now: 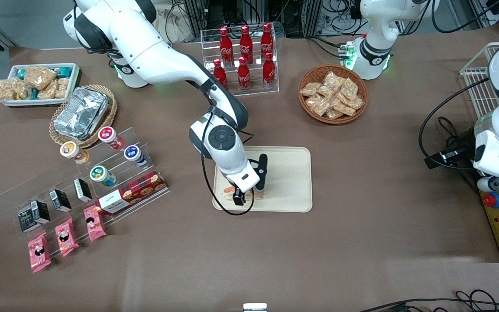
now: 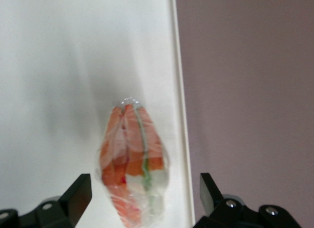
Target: Place sandwich on tray
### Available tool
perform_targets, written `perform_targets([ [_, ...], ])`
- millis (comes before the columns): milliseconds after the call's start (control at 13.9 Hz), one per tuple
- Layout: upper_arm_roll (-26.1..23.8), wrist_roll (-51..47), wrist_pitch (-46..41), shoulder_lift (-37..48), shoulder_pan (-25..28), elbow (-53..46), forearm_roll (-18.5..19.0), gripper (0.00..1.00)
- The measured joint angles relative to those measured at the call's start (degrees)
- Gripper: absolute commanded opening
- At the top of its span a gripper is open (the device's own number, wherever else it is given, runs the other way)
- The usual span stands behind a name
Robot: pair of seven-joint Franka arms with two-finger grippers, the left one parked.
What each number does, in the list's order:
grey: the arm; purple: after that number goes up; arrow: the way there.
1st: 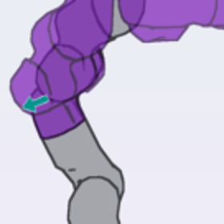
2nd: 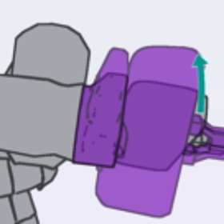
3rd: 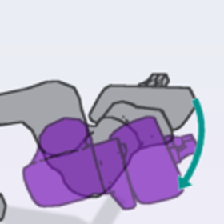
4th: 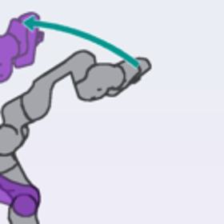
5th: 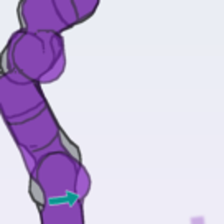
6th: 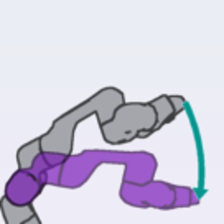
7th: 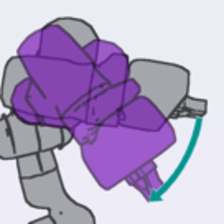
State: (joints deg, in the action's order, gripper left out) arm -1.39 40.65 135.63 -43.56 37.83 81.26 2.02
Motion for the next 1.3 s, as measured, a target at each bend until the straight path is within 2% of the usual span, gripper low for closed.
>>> perform_targets([
  [216, 0.19, -0.20, -4.98, 3.73, -1.87, -0.92, -3.50, 0.98],
  [360, 0.29, -0.19, -10.93, 7.51, -5.00, -1.04, -5.12, 0.98],
  [721, 0.45, -0.55, -25.19, 17.45, -14.34, -1.52, -5.43, 0.98],
  [937, 0.73, -5.26, -32.01, 22.76, -20.82, -1.57, -5.44, 0.98],
  [1081, 2.76, -8.96, -35.84, 25.87, -23.15, -1.57, -5.44, 0.98],
  [1297, 8.34, -16.37, -41.50, 30.01, -23.36, -1.51, -5.45, 0.98],
])
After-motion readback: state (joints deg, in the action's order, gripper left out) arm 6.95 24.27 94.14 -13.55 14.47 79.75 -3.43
